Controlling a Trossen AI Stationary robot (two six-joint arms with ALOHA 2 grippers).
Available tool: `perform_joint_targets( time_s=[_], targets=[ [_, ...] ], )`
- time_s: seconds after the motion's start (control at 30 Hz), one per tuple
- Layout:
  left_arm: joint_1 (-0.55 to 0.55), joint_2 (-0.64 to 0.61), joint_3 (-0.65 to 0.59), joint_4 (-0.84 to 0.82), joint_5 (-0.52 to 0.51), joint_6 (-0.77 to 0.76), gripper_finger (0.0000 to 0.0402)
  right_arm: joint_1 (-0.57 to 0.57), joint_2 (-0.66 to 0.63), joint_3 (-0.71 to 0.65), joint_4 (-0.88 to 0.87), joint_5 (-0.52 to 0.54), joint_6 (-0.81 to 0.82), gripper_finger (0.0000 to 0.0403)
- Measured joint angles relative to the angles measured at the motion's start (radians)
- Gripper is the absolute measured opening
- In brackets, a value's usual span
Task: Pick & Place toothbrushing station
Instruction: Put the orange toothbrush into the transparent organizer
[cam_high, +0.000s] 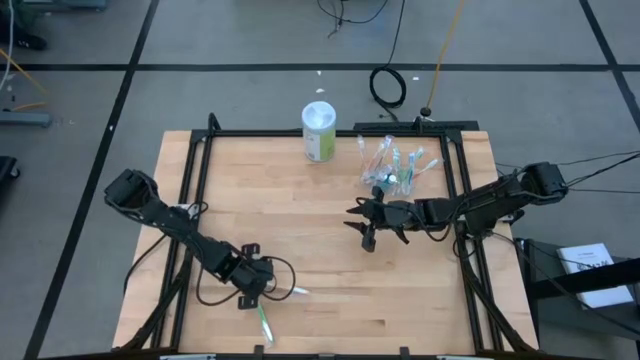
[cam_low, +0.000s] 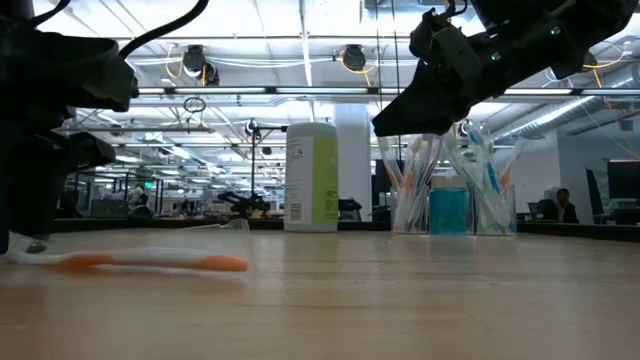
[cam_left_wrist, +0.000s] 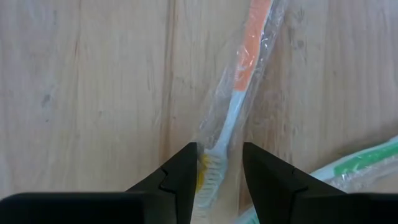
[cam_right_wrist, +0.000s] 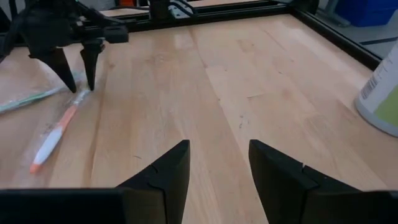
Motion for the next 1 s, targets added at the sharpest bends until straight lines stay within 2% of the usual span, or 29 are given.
perform_joint_targets(
  time_s=[0.47,0.63,0.77,0.83,1.0],
  targets=[
    [0.003,0.0,0.0,0.002,-0.008,0.037,0.0131,0.0,0.0,0.0,-0.001,0.001,0.0,0.0155],
    [0.028,0.0,0.0,0.002,-0.017,0.048,0.0086,0.0,0.0,0.0,-0.001,0.001,0.0,0.0155],
    [0.056,0.0,0.004,0.005,-0.103,0.208,0.0031,0.0,0.0,0.0,0.036,-0.002,0.001,0.0155],
    [0.071,0.0,0.02,0.009,-0.145,0.342,0.0009,0.0,0.0,0.0,0.064,-0.048,0.002,0.0155],
    [0.124,0.0,0.087,0.028,-0.271,0.701,0.0017,0.0,0.0,0.0,0.113,-0.135,0.05,0.0155]
  ],
)
